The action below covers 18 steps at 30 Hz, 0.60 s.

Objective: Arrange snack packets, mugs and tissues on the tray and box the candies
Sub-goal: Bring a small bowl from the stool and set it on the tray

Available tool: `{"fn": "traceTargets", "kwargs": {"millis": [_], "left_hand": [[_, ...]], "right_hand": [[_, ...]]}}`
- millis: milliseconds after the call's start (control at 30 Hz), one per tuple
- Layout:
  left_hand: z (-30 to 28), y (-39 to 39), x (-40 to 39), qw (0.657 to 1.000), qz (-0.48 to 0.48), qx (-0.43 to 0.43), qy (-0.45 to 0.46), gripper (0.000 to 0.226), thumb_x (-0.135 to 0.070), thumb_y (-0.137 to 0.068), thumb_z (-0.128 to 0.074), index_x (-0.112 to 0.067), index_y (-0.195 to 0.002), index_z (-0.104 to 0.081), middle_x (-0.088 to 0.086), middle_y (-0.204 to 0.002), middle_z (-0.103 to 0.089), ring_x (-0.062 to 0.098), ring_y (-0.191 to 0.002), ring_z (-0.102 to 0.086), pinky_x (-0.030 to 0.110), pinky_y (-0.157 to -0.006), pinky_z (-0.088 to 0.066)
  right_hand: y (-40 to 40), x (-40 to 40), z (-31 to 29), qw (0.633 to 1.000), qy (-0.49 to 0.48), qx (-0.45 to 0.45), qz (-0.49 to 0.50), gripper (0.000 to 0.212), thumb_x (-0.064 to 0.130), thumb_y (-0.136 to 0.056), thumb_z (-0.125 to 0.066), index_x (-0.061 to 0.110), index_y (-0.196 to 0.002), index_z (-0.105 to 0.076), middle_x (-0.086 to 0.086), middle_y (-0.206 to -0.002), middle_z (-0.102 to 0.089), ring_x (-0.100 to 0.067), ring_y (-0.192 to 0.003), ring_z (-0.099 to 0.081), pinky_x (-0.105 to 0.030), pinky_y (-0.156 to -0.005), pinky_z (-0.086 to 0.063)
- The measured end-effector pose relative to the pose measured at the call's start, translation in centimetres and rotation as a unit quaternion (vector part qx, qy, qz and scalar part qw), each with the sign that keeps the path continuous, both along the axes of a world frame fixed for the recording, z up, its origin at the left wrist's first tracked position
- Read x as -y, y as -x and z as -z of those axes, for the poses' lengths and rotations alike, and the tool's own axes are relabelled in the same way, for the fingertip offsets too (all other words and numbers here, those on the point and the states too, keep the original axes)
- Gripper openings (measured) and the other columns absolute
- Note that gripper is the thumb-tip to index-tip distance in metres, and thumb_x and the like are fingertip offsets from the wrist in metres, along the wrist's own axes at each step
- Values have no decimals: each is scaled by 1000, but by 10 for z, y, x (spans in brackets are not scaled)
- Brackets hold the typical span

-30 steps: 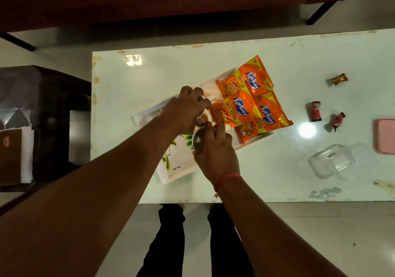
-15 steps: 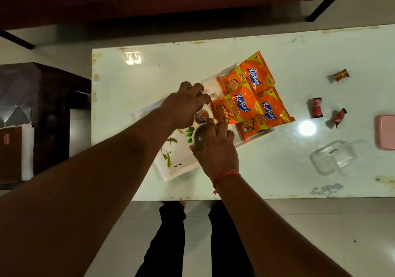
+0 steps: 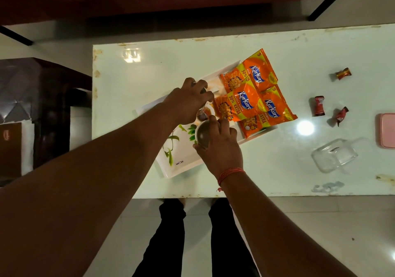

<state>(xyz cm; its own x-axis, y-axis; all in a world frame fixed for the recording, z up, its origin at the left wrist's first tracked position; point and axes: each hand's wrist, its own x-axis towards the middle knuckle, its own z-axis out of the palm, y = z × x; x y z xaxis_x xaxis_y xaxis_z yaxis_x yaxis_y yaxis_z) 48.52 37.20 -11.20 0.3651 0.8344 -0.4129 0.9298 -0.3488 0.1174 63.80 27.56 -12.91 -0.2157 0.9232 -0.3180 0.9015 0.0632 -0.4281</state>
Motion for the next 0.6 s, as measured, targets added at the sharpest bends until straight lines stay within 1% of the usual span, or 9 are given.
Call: {"fn": "traceTargets", "kwargs": {"millis": [100, 167, 233, 300, 367, 467, 533, 600], "left_hand": [[2, 1, 0, 1000, 4, -2, -2, 70, -5, -72, -71, -25, -134, -45, 8, -149, -32, 37, -134, -30, 48, -78, -56], [2, 1, -1, 1000, 12, -6, -4, 72, -7, -73, -72, -25, -137, -43, 8, -152, -29, 38, -138, -26, 52, -87, -54], [3, 3, -1, 1000, 23, -17, 0, 78, -11, -75, -73, -28, -143, -38, 9, -157, -22, 40, -143, -18, 58, -101, -44], [3, 4, -1, 999, 29, -27, 7, 85, -19, -77, -75, -33, -148, -30, 11, -162, -11, 41, -148, -7, 64, -112, -27], [1, 8, 2, 1000, 24, -12, -4, 85, -35, -80, -71, -38, -151, -24, 12, -164, -4, 41, -149, 0, 68, -113, -16], [-5, 20, 14, 998, -9, 39, -56, 79, -60, -81, -52, -40, -151, -20, 12, -164, -3, 40, -149, -1, 67, -113, -14], [-8, 31, 27, 993, -55, 62, -89, 79, -66, -82, -42, -37, -152, -19, 11, -164, -5, 38, -150, -4, 66, -114, -15], [-10, 43, 43, 987, -100, 57, -110, 79, -67, -85, -40, -34, -153, -17, 12, -164, -6, 37, -150, -5, 67, -113, -17]], "right_hand": [[0, -1, 0, 1000, 0, 2, -2, 96, 55, -72, -77, 21, -147, -27, -7, -141, -40, -32, -122, -46, -43, -88, -55], [-1, -2, 0, 1000, 3, 5, -7, 96, 55, -72, -76, 22, -147, -26, -6, -142, -40, -32, -123, -46, -44, -89, -54], [0, -2, -2, 1000, 6, 5, -4, 98, 56, -72, -77, 23, -148, -25, -5, -143, -40, -32, -123, -46, -44, -87, -55], [0, -1, -5, 1000, 9, 4, 0, 101, 59, -70, -77, 26, -149, -23, -5, -145, -38, -32, -124, -47, -45, -86, -56], [0, 1, -11, 1000, -1, 7, 4, 104, 63, -67, -76, 28, -149, -22, -7, -149, -36, -35, -125, -47, -45, -88, -54], [-2, 4, -23, 998, -57, 27, 24, 99, 68, -68, -72, 26, -146, -28, -11, -146, -40, -38, -123, -49, -48, -93, -51], [-1, 7, -33, 995, -74, 57, 36, 95, 71, -72, -65, 27, -147, -26, -11, -147, -38, -39, -126, -45, -52, -95, -49], [3, 10, -42, 993, -77, 82, 43, 92, 72, -76, -59, 29, -148, -22, -11, -148, -35, -39, -129, -41, -54, -96, -46]]}}
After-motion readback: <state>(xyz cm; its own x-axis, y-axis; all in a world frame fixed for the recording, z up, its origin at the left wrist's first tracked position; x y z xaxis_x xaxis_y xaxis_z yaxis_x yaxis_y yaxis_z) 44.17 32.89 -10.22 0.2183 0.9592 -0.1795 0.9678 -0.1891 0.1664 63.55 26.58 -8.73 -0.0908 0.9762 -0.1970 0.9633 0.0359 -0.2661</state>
